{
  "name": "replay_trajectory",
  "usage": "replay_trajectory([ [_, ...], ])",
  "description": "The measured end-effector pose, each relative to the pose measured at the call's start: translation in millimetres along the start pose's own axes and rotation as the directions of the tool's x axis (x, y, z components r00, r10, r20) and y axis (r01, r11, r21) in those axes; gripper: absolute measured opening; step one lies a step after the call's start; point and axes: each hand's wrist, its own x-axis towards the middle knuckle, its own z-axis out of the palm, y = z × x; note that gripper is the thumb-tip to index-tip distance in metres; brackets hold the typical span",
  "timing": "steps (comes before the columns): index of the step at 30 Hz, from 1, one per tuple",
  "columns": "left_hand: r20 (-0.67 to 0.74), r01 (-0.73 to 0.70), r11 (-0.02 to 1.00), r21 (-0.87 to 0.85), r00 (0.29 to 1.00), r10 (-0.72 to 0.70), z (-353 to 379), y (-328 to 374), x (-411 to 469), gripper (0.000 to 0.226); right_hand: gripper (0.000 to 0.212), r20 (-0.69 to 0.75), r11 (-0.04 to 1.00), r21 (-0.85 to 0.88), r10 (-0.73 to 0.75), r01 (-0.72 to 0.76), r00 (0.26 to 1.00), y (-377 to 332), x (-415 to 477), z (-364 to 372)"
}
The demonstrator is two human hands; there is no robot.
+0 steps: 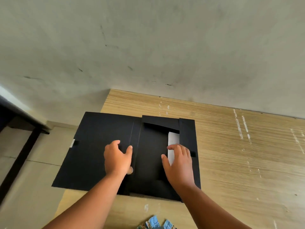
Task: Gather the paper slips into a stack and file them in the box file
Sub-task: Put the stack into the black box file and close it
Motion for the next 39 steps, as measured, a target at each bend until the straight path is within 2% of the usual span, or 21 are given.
replay_trajectory([
  [3, -0.179, 0.125, 0.988, 0.092, 0.978, -0.107, -42.5, -39.9, 17.1, 0.075, 0.038, 0.230, 0.997, 0.070, -0.050, 0.035, 0.972, -35.2, -1.4, 23.3],
  [6, -0.185, 0.270, 0.951, 0.151, 0.953, -0.241, -76.1, -81.7, 35.2, 0.092, 0.048, 0.435, 0.996, 0.085, -0.050, 0.014, 0.899, -66.5, -5.5, 52.8],
  [8, -0.130, 0.311, 0.946, 0.092, 0.946, -0.298, -92.8, -102.0, 42.7, 0.089, 0.055, 0.523, 0.995, 0.100, -0.054, 0.002, 0.850, -85.9, -8.9, 70.5],
  [10, -0.064, 0.324, 0.944, -0.059, 0.943, -0.328, -107.7, -110.2, 42.0, 0.080, 0.061, 0.581, 0.995, 0.100, -0.079, 0.025, 0.810, -102.4, -11.8, 85.1],
  [13, -0.033, 0.284, 0.948, -0.147, 0.956, -0.291, -130.7, -112.0, 40.2, 0.062, 0.066, 0.614, 0.994, 0.107, -0.086, 0.026, 0.785, -119.9, -13.3, 100.4],
  [16, -0.077, 0.153, 0.980, -0.129, 0.984, -0.164, -160.4, -105.8, 37.8, 0.026, 0.069, 0.591, 0.993, 0.115, -0.051, -0.021, 0.805, -132.7, -11.4, 108.5],
  [18, -0.039, 0.080, 0.984, -0.162, 0.995, -0.088, -180.8, -97.5, 36.2, 0.021, 0.072, 0.577, 0.990, 0.130, -0.036, -0.048, 0.816, -141.7, -9.9, 110.1],
  [20, 0.043, 0.017, 0.962, -0.271, 0.999, -0.006, -197.5, -82.9, 31.7, 0.019, 0.074, 0.561, 0.983, 0.171, -0.044, -0.064, 0.827, -153.0, -8.6, 108.6],
  [22, 0.189, 0.015, 0.899, -0.438, 0.979, 0.076, -208.9, -59.5, 23.9, 0.022, 0.073, 0.519, 0.962, 0.258, -0.061, -0.088, 0.853, -167.0, -5.3, 101.0],
  [24, 0.370, 0.110, 0.774, -0.624, 0.913, 0.169, -211.9, -33.6, 15.6, 0.026, 0.071, 0.491, 0.903, 0.395, -0.053, -0.168, 0.870, -183.0, 0.6, 84.5],
  [26, 0.429, 0.138, 0.696, -0.704, 0.864, 0.263, -204.4, -12.8, 12.3, 0.037, 0.075, 0.468, 0.825, 0.518, -0.052, -0.226, 0.882, -195.4, 7.3, 60.7],
  [29, 0.405, 0.052, 0.695, -0.717, 0.842, 0.355, -179.8, 15.8, 4.2, 0.043, 0.074, 0.425, 0.727, 0.633, -0.038, -0.267, 0.904, -203.2, 16.9, 17.6],
  [32, 0.370, -0.067, 0.723, -0.687, 0.825, 0.428, -145.8, 41.2, -8.8, 0.039, 0.063, 0.380, 0.698, 0.657, 0.020, -0.286, 0.925, -192.1, 26.0, -23.7],
  [35, 0.322, -0.183, 0.761, -0.622, 0.826, 0.462, -109.5, 60.1, -21.9, 0.027, 0.052, 0.301, 0.715, 0.654, 0.052, -0.246, 0.952, -163.5, 31.4, -54.6],
  [37, 0.323, -0.267, 0.783, -0.563, 0.801, 0.505, -82.2, 65.5, -30.1, 0.021, 0.033, 0.235, 0.754, 0.623, 0.074, -0.209, 0.969, -139.3, 31.6, -74.0],
  [39, 0.328, -0.365, 0.794, -0.486, 0.766, 0.552, -54.8, 63.0, -35.7, 0.025, 0.015, 0.169, 0.801, 0.568, 0.108, -0.186, 0.980, -110.4, 30.1, -92.5],
])
